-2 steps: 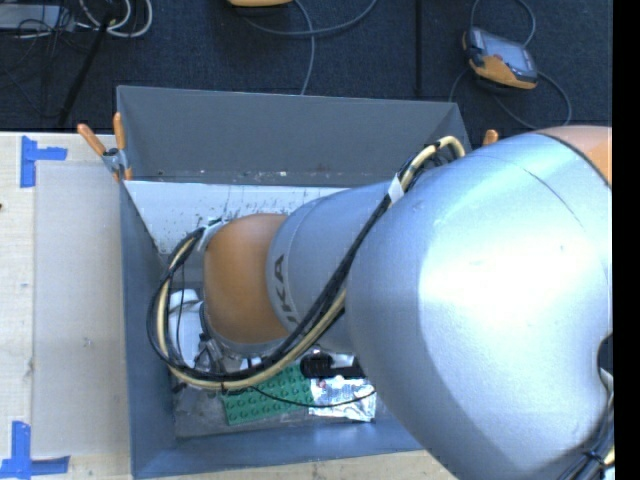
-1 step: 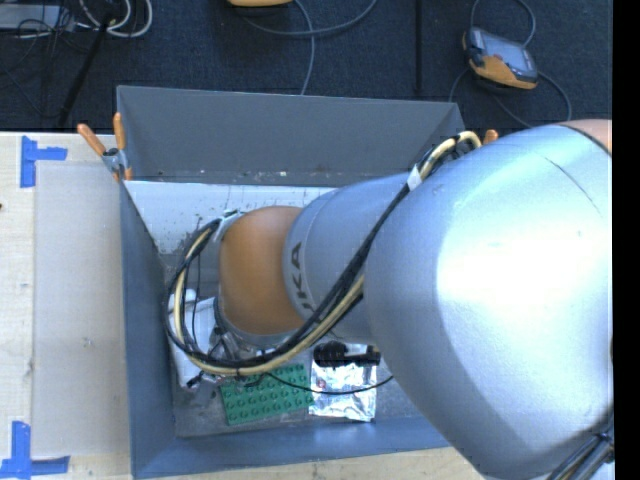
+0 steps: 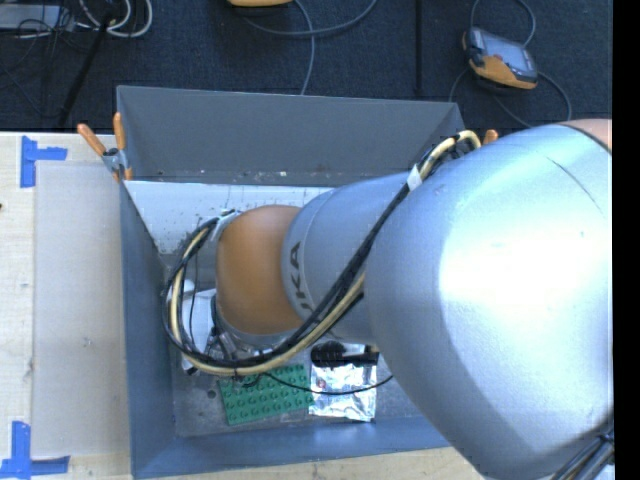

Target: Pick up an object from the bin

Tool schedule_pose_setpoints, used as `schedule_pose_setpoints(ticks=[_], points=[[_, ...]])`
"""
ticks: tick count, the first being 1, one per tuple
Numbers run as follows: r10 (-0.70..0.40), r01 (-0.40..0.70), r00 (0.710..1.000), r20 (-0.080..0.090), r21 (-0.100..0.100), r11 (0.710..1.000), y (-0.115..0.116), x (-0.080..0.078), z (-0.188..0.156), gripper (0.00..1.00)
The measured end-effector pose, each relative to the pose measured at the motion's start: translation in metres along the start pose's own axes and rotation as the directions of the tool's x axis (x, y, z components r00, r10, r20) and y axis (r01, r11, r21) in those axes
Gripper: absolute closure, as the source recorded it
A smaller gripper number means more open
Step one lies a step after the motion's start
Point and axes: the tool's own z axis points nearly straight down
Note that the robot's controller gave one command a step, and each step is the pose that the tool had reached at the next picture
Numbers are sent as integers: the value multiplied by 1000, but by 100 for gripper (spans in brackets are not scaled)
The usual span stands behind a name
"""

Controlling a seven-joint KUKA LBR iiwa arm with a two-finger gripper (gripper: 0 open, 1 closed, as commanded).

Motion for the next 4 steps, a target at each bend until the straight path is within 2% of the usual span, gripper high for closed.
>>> schedule_pose_setpoints(ticks=[1,2,3,4], points=[[328,-328,945,3,13,945,-50,-15,-91,100],[325,-325,946,2,15,946,-50,-14,-91,0],[225,-225,974,1,10,974,-41,-83,-8,0],[298,-298,955,7,3,955,-79,-146,-3,0]])
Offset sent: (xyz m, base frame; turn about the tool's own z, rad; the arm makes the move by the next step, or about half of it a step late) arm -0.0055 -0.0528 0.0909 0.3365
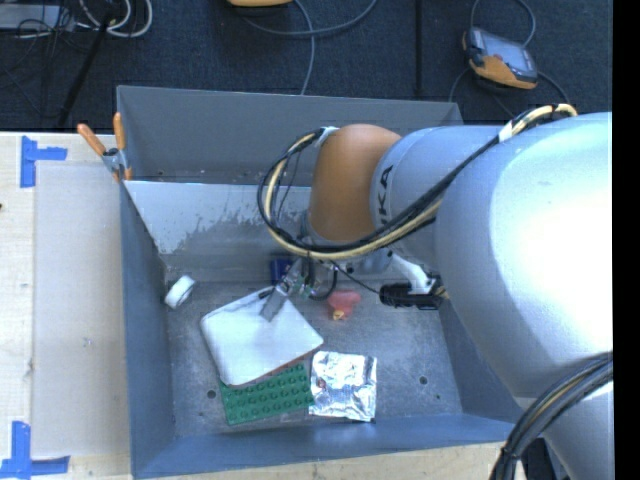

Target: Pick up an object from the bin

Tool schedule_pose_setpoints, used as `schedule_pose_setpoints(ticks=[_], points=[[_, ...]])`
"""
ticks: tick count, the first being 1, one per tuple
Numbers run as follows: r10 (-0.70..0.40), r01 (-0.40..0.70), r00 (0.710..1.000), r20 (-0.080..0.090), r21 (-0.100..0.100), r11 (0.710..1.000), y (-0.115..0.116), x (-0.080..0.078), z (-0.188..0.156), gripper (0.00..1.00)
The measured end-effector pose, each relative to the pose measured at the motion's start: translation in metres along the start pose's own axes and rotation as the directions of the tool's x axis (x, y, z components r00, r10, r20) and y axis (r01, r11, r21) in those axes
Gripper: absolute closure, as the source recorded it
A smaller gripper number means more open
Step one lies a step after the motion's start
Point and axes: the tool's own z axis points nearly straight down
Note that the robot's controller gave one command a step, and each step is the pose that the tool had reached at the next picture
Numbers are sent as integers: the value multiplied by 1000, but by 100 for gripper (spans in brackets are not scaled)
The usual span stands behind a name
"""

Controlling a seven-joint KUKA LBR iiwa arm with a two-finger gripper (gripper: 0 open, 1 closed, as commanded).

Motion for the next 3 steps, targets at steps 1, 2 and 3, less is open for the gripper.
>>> schedule_pose_setpoints(ticks=[1,2,3], points=[[33,-33,999,1,9,999,-48,-29,-5,0],[-221,221,975,-8,9,975,22,46,10,0],[-211,211,977,-3,8,977,23,11,-7,0]])
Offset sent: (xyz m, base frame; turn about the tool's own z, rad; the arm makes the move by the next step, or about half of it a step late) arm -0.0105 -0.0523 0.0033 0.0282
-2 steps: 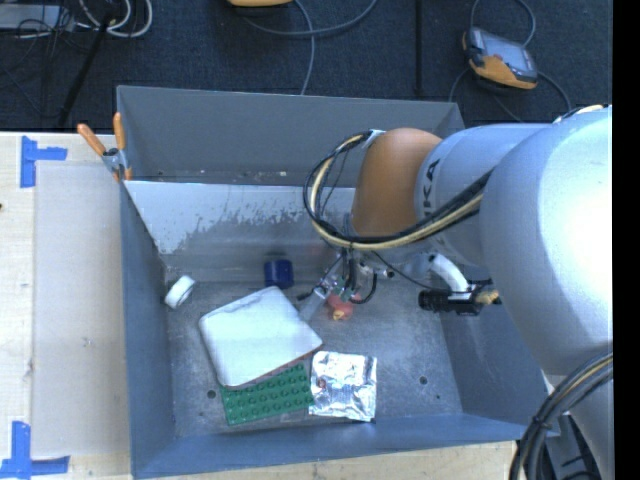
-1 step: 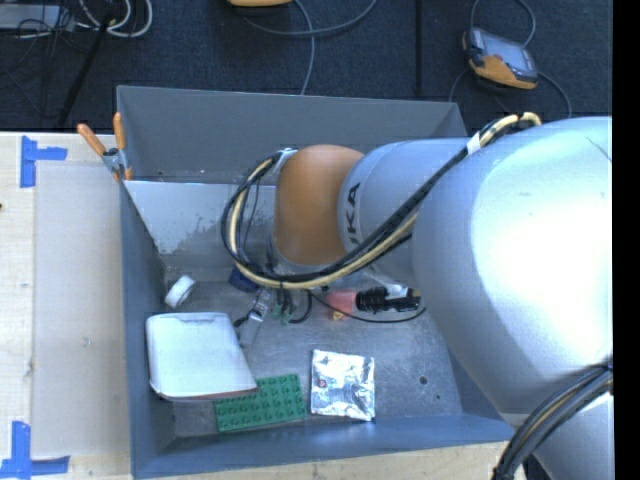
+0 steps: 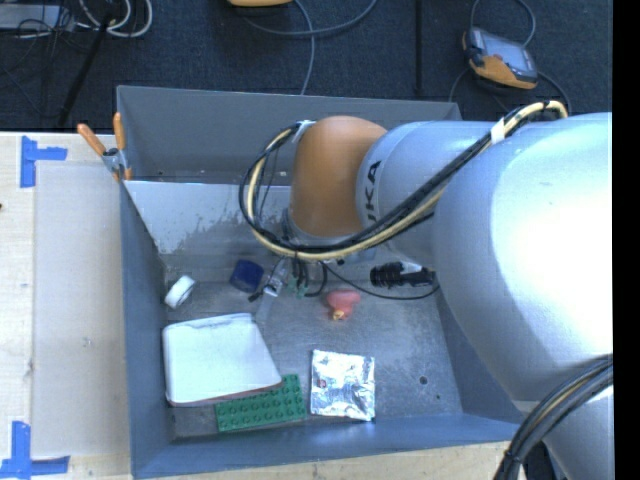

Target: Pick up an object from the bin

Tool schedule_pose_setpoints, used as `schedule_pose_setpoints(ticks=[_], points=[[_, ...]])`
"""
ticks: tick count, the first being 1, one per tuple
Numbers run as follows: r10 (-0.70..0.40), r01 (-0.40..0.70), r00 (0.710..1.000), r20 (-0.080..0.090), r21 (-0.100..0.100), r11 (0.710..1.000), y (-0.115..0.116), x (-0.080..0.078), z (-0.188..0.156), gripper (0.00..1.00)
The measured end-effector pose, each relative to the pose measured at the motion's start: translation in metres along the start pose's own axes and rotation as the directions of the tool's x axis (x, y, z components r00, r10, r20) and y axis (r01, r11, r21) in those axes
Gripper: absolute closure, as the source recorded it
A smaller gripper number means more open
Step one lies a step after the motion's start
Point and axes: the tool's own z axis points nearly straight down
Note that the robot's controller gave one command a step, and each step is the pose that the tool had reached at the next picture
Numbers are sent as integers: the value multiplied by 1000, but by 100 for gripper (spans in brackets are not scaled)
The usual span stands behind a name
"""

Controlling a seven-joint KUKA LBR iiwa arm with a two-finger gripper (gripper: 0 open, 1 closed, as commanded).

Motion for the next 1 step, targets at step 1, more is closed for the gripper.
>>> schedule_pose_setpoints(ticks=[1], points=[[-4,4,1000,-3,1,1000,1,2,1,100]])
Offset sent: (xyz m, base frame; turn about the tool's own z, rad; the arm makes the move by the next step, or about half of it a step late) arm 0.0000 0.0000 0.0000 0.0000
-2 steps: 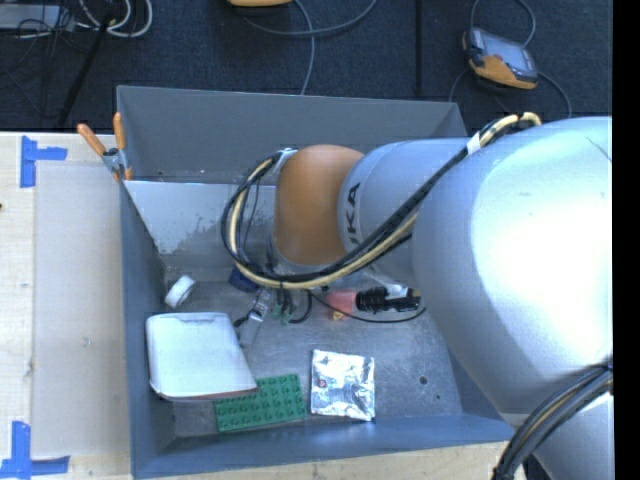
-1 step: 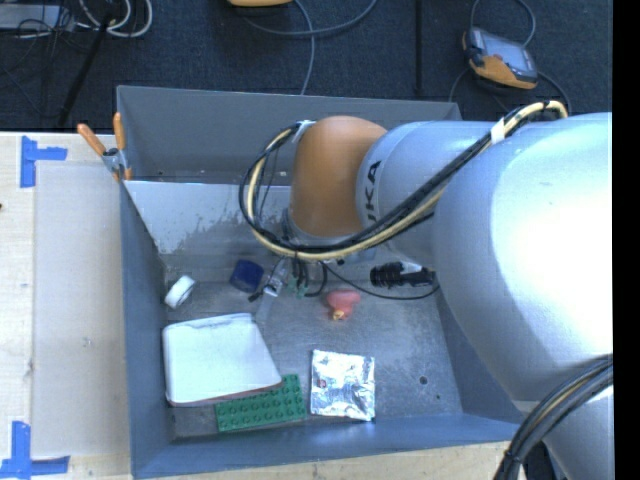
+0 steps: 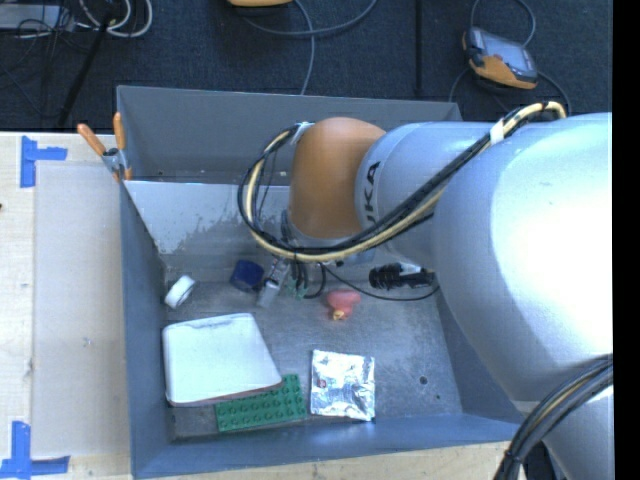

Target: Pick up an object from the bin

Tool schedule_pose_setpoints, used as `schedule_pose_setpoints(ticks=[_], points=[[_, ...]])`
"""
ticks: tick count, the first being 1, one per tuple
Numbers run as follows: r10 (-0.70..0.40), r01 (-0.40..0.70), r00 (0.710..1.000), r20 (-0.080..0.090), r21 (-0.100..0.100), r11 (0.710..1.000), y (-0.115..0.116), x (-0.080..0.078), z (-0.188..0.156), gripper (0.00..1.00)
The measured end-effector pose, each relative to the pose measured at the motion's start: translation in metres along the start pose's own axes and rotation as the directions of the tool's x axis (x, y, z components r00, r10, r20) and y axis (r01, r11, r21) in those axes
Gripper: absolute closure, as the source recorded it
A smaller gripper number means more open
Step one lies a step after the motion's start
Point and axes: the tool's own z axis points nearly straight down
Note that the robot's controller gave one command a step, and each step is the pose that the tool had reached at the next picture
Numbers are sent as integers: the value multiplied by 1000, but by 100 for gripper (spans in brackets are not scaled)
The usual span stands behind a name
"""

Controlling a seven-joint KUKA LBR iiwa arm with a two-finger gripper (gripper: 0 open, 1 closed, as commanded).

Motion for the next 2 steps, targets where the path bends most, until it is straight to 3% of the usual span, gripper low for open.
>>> schedule_pose_setpoints(ticks=[1,2], points=[[59,-59,998,-1,1,998,-26,-6,-22,100],[286,-286,958,0,-3,958,-3,25,-74,100]])
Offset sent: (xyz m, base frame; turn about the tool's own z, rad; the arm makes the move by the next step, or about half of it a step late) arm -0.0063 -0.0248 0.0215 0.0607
